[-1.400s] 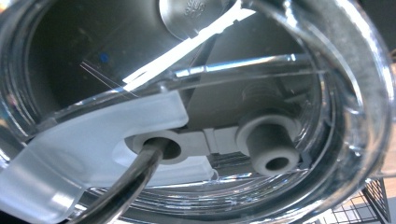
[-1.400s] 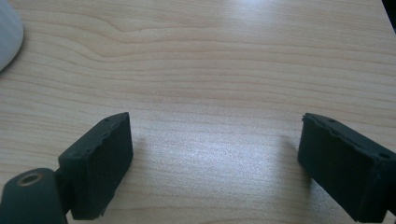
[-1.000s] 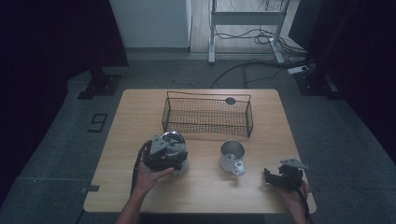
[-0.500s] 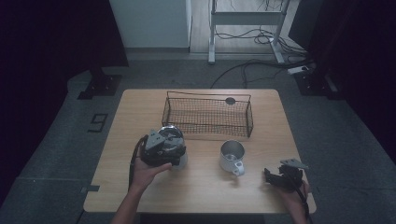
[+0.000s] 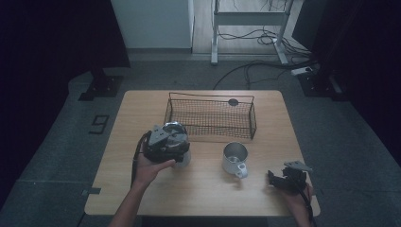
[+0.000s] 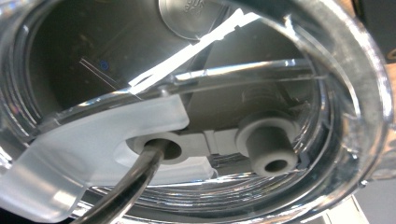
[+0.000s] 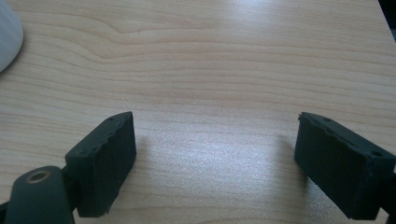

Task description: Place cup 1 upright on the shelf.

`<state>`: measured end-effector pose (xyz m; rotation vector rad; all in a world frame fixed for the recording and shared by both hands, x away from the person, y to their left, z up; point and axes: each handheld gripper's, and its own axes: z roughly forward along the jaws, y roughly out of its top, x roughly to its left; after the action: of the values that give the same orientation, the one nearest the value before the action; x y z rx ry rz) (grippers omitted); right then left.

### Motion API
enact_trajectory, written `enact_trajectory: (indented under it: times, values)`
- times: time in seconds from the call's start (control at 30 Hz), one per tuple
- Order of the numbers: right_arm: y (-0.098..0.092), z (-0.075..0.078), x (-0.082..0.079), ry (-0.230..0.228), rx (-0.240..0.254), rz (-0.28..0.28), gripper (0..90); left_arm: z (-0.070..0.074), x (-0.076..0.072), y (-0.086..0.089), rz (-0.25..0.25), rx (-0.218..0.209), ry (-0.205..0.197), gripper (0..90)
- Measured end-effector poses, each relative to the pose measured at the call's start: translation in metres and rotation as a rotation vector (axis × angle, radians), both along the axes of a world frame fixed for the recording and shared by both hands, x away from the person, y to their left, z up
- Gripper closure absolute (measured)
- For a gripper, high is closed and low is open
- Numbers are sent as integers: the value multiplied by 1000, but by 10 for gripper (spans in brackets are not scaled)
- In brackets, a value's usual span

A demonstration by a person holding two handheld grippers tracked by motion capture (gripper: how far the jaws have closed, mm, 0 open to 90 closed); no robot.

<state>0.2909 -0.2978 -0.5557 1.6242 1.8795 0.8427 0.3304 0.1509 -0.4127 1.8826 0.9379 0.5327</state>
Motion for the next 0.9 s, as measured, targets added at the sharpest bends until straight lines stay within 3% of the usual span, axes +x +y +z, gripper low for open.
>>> enact_trajectory:
  times: [0.9]
  values:
    - [0,0,0,-1,0,0,129,17,26,-6,23,11,7,42]
